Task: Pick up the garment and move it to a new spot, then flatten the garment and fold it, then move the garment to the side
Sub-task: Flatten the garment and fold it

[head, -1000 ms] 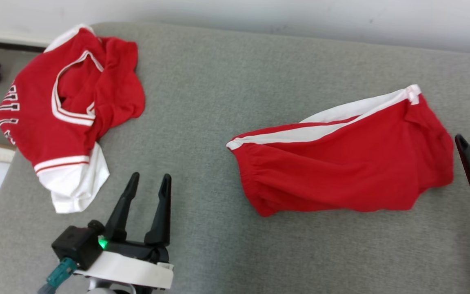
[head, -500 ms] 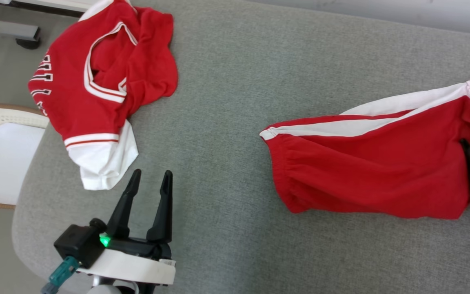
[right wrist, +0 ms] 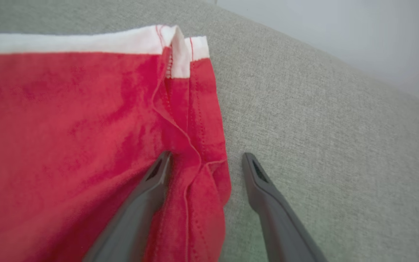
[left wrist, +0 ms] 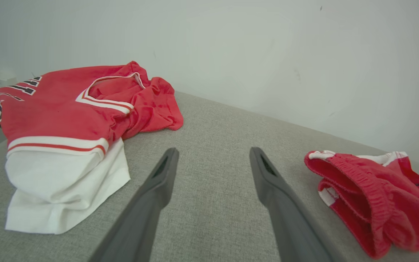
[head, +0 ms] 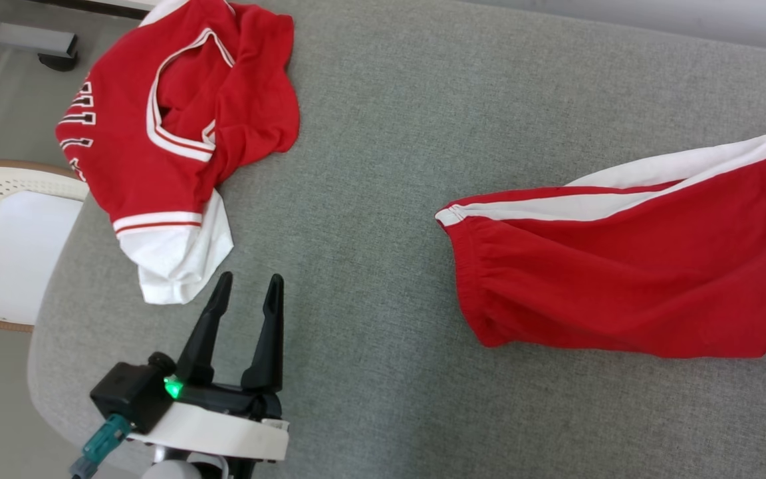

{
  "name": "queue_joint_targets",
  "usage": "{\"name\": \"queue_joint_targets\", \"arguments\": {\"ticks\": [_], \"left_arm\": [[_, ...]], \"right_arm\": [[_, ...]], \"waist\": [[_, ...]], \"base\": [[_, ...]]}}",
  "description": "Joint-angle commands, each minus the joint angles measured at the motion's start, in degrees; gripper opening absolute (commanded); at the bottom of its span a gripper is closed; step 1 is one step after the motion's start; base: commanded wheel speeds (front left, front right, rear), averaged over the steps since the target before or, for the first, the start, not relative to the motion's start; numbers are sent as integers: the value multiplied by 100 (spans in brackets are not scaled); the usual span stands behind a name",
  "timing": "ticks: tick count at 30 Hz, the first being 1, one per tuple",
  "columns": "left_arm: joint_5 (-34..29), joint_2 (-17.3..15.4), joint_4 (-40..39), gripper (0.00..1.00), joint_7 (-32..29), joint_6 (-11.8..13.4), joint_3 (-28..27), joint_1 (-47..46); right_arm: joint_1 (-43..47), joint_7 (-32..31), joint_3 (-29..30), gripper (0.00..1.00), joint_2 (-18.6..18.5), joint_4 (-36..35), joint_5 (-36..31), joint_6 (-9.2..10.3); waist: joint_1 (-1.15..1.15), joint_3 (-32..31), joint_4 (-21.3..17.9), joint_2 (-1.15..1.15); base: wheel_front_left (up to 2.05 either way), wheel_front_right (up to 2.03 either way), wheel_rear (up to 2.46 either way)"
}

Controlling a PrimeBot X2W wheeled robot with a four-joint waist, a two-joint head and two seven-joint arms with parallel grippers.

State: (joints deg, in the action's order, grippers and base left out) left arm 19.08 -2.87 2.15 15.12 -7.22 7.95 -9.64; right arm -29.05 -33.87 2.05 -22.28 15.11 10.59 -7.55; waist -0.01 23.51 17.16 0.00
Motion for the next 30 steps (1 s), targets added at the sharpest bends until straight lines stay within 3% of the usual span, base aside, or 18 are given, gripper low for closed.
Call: {"name": "queue_joint_targets", "arguments": {"ticks": [1,4,5,6,7,8,17,30], "left_arm": [[14,-10,26,100,3,-24,1,-67],[16,-10,36,100,3,-27,30,-76],[10,-10,38,100,3,-29,37,-75],[3,-10,44,100,3,-29,46,-79],[-15,-10,50,100,2,-31,58,-85],[-27,-10,54,100,3,-32,70,-92],[-121,-10,149,100,3,-31,19,47],[-394,-172,241,100,2,-33,-131,475]], "right_arm": [[95,-142,-50,100,81,179,103,12],[61,-315,-122,100,208,272,400,-9],[50,-353,-160,94,240,301,518,-10],[42,-376,-225,45,254,311,592,-15],[27,-372,-288,8,259,304,652,-16],[15,-353,-336,0,244,303,712,-16],[59,60,-587,0,187,175,1300,-14],[711,943,-161,0,27,92,1655,6]], "waist": [[1,13,9,0],[1,30,27,0],[1,36,32,0],[1,43,39,0],[1,46,47,0],[1,44,55,0],[1,-143,-64,0],[1,-776,-947,0]], "base": [[0,0,0],[0,0,0],[0,0,0],[0,0,0],[0,0,0],[0,0,0],[0,0,0],[0,0,0]]}}
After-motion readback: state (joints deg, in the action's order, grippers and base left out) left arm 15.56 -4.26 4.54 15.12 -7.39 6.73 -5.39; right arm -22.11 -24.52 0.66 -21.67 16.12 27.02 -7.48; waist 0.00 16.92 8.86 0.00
